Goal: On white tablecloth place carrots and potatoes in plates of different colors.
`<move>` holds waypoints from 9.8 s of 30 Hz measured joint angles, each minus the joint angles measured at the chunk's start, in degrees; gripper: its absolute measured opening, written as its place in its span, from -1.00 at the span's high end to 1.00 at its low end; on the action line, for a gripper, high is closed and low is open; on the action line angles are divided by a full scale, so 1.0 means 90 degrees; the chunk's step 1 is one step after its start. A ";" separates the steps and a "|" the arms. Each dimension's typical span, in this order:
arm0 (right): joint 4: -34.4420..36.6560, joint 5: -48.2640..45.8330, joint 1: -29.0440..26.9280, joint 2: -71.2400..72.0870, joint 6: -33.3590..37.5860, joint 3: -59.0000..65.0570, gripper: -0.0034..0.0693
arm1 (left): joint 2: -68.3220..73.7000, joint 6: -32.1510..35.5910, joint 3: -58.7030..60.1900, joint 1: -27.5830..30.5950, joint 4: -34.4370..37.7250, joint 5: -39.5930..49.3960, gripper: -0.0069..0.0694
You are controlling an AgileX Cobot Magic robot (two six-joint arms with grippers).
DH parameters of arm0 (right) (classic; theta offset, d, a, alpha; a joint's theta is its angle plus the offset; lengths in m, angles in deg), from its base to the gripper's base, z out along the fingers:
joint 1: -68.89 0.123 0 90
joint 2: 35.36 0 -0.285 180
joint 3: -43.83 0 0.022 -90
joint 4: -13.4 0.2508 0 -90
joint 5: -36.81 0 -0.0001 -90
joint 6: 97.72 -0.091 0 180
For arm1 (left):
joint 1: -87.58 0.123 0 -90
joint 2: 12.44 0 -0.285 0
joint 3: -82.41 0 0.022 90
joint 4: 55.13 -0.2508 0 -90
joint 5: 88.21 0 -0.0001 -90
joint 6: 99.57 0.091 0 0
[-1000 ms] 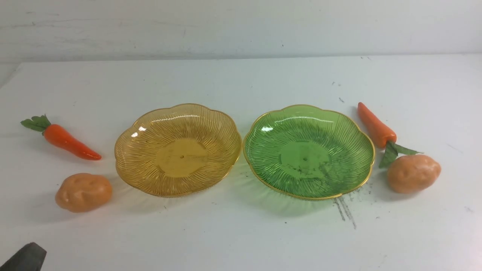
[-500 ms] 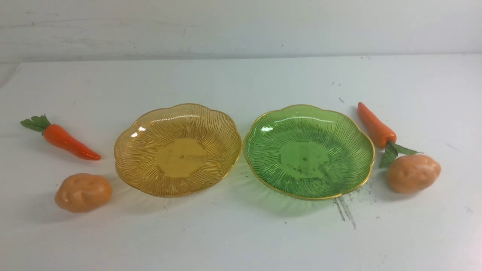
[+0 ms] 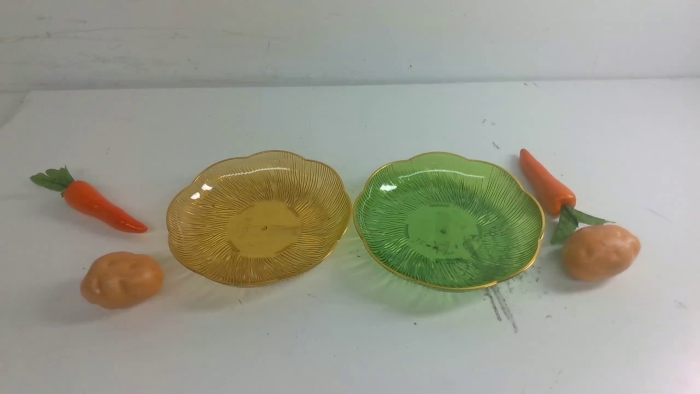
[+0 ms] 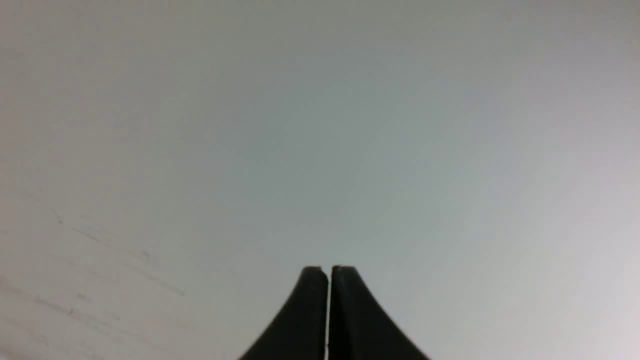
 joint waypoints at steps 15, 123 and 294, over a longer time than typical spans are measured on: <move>-0.2207 -0.5593 0.0000 -0.4811 0.0429 -0.3460 0.95 | 0.5785 -0.0363 -0.3098 0.0000 -0.1622 0.5720 0.83; -0.2913 -0.5692 0.0000 -0.5045 0.0008 -0.3488 0.95 | 1.1645 -0.0634 -0.8720 -0.0399 -0.3613 0.8220 -0.01; -0.4607 -0.5732 0.1139 -1.2201 -0.3330 -0.9573 -0.59 | 0.7648 -0.1440 -0.8221 -0.0921 -0.4008 0.9306 0.83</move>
